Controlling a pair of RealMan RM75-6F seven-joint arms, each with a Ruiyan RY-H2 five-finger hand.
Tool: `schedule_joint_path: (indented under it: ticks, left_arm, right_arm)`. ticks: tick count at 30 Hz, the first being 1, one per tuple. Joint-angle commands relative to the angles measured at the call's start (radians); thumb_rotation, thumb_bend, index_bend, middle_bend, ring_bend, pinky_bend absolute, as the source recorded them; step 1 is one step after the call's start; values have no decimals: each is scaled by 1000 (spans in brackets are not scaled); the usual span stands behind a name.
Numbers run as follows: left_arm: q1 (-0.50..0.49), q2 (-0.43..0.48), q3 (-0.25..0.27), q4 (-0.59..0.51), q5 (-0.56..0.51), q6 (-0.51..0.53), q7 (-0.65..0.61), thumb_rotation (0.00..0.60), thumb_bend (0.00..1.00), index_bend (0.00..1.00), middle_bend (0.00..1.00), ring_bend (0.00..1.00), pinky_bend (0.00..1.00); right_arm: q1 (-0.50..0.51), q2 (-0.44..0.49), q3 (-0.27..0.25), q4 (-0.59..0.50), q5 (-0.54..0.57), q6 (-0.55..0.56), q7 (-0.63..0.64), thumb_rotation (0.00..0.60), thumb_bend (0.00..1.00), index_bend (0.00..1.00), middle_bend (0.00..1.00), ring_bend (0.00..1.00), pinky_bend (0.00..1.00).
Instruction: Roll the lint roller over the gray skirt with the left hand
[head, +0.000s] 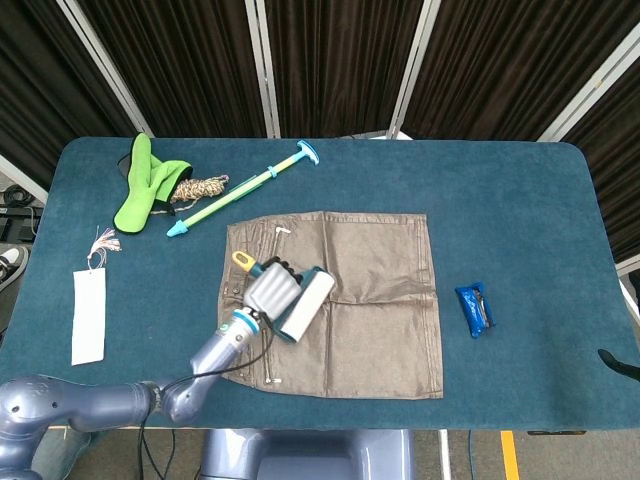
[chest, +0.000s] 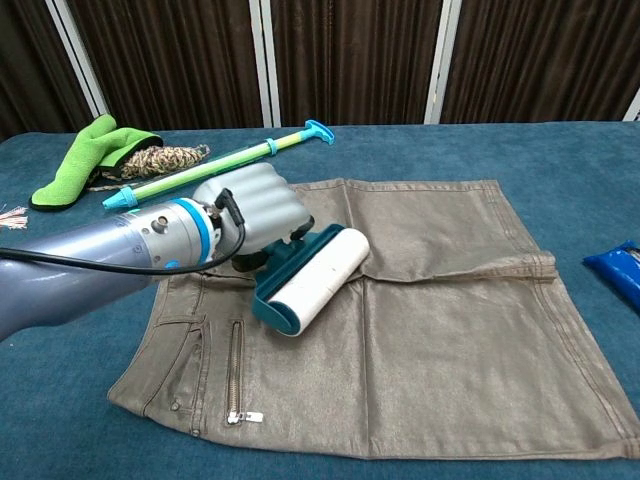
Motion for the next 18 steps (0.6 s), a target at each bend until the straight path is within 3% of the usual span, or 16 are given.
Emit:
schedule_joint_path:
  ticks: [1, 18]
  left_arm:
    - [-37, -36, 14, -9, -4, 5, 54, 600, 883, 642, 501, 402, 497]
    - [-128, -142, 65, -7, -10, 46, 188, 600, 882, 658, 513, 411, 502]
  right_arm:
    - [-2, 2, 1, 2, 2, 2, 7, 600, 0, 0, 0, 0, 0]
    - [-11, 10, 0, 6, 1, 11, 33, 600, 0, 0, 0, 0, 0]
